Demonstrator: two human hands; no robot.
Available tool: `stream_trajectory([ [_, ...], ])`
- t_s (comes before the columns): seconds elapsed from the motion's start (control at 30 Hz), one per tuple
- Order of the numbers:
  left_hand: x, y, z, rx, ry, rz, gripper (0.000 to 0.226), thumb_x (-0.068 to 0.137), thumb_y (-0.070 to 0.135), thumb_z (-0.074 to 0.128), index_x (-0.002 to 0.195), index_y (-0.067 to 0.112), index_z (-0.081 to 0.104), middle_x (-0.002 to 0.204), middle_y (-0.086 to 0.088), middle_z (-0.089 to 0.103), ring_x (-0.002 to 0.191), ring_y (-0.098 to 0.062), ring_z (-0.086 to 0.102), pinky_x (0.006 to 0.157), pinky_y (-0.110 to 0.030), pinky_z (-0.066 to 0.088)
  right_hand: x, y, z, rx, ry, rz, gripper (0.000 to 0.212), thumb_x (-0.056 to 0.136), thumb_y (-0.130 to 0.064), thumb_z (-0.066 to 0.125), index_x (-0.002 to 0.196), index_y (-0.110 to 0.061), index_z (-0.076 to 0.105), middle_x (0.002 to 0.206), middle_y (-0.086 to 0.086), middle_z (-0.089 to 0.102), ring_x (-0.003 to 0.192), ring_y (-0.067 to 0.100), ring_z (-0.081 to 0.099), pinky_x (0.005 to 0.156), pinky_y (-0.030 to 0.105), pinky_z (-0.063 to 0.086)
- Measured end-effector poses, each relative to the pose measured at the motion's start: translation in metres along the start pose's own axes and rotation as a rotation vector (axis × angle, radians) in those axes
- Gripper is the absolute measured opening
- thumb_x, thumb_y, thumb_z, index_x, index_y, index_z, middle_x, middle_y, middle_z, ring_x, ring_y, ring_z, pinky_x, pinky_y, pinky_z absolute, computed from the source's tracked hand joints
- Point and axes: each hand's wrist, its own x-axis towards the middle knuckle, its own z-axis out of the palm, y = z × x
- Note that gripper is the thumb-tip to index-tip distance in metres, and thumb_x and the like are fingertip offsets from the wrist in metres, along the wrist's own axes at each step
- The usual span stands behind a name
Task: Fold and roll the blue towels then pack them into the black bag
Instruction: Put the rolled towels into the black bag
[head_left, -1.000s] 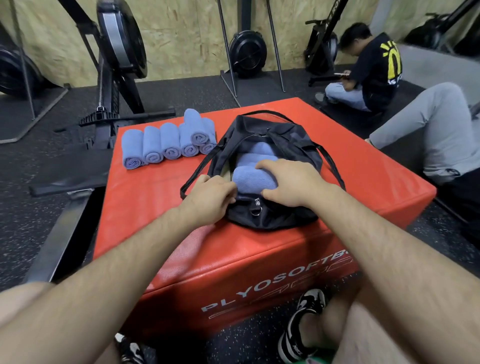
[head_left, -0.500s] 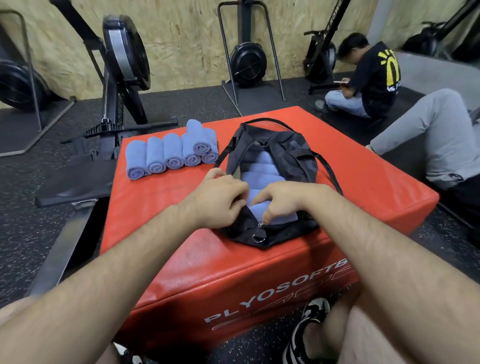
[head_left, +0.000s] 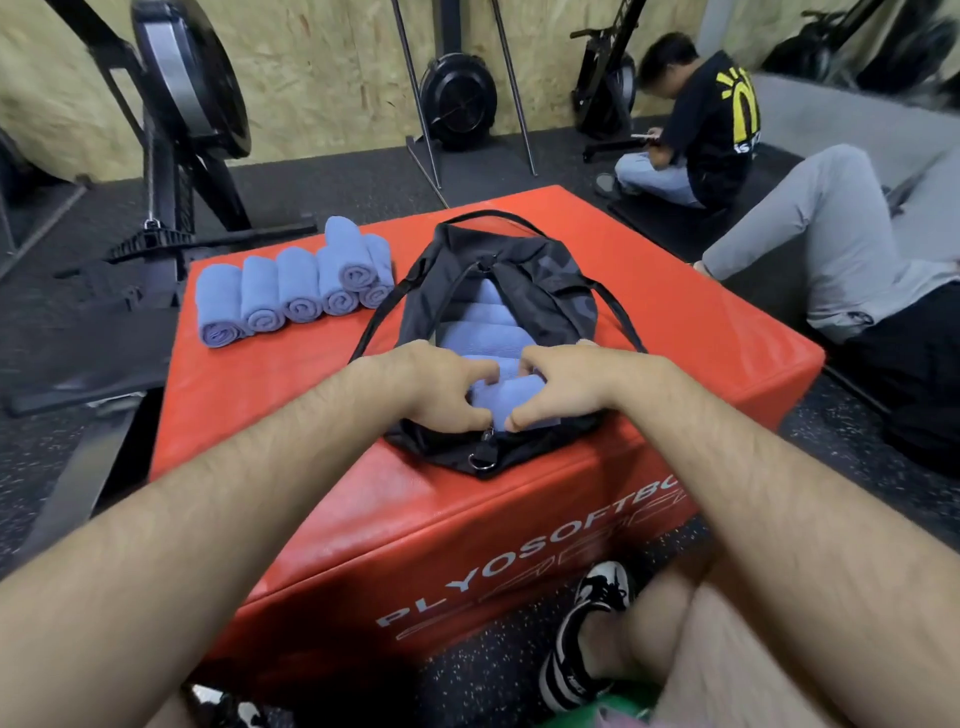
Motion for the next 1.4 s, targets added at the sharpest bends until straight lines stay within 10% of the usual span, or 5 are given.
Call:
stream_trajectory([
  [0.43, 0.027, 0.015, 0.006, -0.286, -0.009, 0.025, 0.069, 0.088, 0.064, 0.052, 0.147, 0.051, 0.019, 0.132, -0.002, 0.061, 0.113, -0.025, 0.058, 0.102, -0.040, 0.045, -0.029, 0.026, -0.007, 0.017, 0.028, -0.015, 0.068, 0.082, -0.017, 0.060, 0.143, -0.021, 0.031, 0.096, -0.002, 0.058, 0.082, 0.022, 0.059, 0.061, 0.034, 0.045],
  [0.9, 0.031, 0.027, -0.009, -0.372, -0.248, 0.022, 0.064, 0.096, 0.046, 0.057, 0.153, 0.041, 0.028, 0.159, 0.009, 0.033, 0.145, -0.014, 0.033, 0.119, -0.033, 0.027, -0.032, 0.041, -0.012, 0.264, 0.206, -0.258, 0.038, 0.087, -0.001, 0.056, 0.109, -0.031, 0.064, 0.082, -0.012, 0.063, 0.093, -0.007, 0.042, 0.071, 0.019, 0.044],
  [1.1, 0.026, 0.043, -0.009, -0.045, -0.104, 0.004, 0.052, 0.096, 0.053, 0.045, 0.147, 0.045, 0.035, 0.138, 0.013, 0.056, 0.130, -0.018, 0.051, 0.103, -0.035, 0.039, -0.027, 0.035, -0.009, 0.175, 0.212, -0.230, 0.042, 0.085, -0.003, 0.049, 0.107, -0.035, 0.064, 0.086, -0.011, 0.065, 0.098, -0.001, 0.041, 0.088, 0.034, 0.049],
  [1.27, 0.021, 0.020, -0.013, -0.377, 0.151, 0.077, 0.039, 0.084, 0.038, 0.060, 0.122, 0.033, 0.053, 0.107, 0.009, 0.060, 0.094, -0.020, 0.063, 0.082, -0.041, 0.052, -0.029, 0.028, -0.024, 0.110, 0.338, -0.319, 0.034, 0.092, -0.003, 0.054, 0.106, -0.028, 0.073, 0.102, -0.004, 0.058, 0.101, 0.011, 0.038, 0.099, 0.031, 0.039],
  [1.4, 0.026, 0.027, -0.004, -0.451, -0.026, 0.076, 0.015, 0.096, 0.021, 0.050, 0.104, 0.030, 0.059, 0.098, 0.009, 0.067, 0.093, -0.018, 0.060, 0.083, -0.030, 0.047, -0.027, 0.024, -0.026, 0.082, 0.349, -0.308, 0.038, 0.091, -0.003, 0.051, 0.102, -0.031, 0.073, 0.102, -0.003, 0.057, 0.105, 0.016, 0.040, 0.099, 0.038, 0.040],
])
